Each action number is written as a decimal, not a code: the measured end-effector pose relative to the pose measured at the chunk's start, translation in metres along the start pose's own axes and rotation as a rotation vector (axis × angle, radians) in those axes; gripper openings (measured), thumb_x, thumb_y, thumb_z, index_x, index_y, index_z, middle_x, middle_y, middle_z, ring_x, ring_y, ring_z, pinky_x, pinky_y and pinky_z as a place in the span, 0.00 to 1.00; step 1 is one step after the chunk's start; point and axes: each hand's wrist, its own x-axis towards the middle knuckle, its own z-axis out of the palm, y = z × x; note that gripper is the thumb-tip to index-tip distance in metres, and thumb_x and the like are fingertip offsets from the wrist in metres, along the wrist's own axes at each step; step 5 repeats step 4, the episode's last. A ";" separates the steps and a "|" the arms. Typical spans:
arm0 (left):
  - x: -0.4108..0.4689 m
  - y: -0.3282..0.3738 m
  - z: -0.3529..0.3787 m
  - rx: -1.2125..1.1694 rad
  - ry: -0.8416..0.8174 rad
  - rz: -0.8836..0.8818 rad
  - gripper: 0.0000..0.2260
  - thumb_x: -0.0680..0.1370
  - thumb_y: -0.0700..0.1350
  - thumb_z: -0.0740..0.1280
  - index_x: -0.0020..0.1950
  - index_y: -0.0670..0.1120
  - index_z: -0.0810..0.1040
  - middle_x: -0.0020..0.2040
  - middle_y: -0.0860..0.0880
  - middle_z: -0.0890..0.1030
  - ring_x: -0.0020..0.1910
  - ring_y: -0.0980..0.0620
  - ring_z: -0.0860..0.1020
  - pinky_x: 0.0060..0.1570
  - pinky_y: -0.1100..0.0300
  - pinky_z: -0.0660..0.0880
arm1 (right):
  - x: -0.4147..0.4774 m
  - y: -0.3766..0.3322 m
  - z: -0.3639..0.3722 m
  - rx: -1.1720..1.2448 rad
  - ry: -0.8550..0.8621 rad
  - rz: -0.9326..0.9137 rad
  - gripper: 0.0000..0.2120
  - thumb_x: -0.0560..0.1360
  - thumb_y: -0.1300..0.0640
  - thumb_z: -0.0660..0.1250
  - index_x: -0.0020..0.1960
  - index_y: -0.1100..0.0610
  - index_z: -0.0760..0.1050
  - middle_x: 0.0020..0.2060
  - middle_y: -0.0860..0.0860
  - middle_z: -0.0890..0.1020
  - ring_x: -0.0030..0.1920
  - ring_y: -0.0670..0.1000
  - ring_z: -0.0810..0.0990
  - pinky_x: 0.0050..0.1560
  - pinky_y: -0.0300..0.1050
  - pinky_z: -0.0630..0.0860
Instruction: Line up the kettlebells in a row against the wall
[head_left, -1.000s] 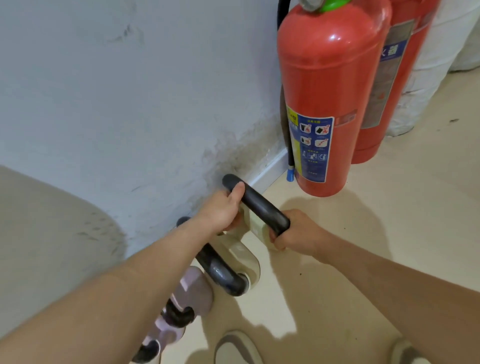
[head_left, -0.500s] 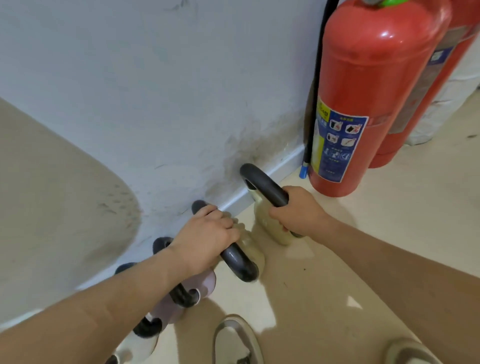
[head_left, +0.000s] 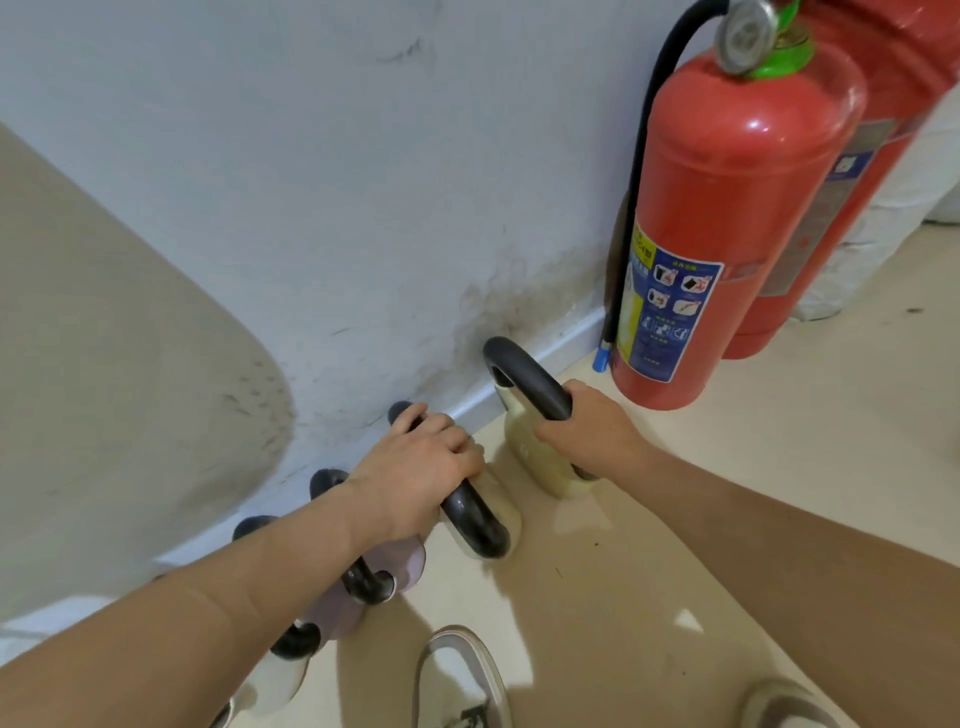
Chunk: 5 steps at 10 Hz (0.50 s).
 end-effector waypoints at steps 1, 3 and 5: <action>-0.016 0.006 -0.006 -0.008 -0.050 -0.102 0.31 0.70 0.44 0.68 0.72 0.52 0.64 0.74 0.44 0.62 0.73 0.42 0.58 0.73 0.48 0.51 | -0.013 -0.003 -0.009 -0.074 -0.094 -0.004 0.18 0.71 0.51 0.69 0.56 0.54 0.65 0.42 0.53 0.75 0.37 0.53 0.77 0.33 0.43 0.72; -0.079 0.012 -0.006 -0.325 0.158 -0.333 0.24 0.76 0.45 0.64 0.71 0.55 0.66 0.72 0.52 0.68 0.69 0.48 0.67 0.59 0.51 0.74 | -0.062 -0.013 -0.038 -0.265 -0.178 -0.083 0.26 0.72 0.54 0.66 0.68 0.54 0.62 0.51 0.56 0.77 0.47 0.57 0.78 0.46 0.49 0.74; -0.116 0.019 -0.007 -0.353 0.195 -0.352 0.12 0.79 0.50 0.62 0.61 0.54 0.77 0.58 0.54 0.78 0.56 0.51 0.76 0.51 0.57 0.75 | -0.086 -0.020 -0.055 -0.298 -0.225 -0.112 0.28 0.73 0.54 0.66 0.71 0.52 0.61 0.58 0.57 0.78 0.55 0.57 0.78 0.56 0.51 0.76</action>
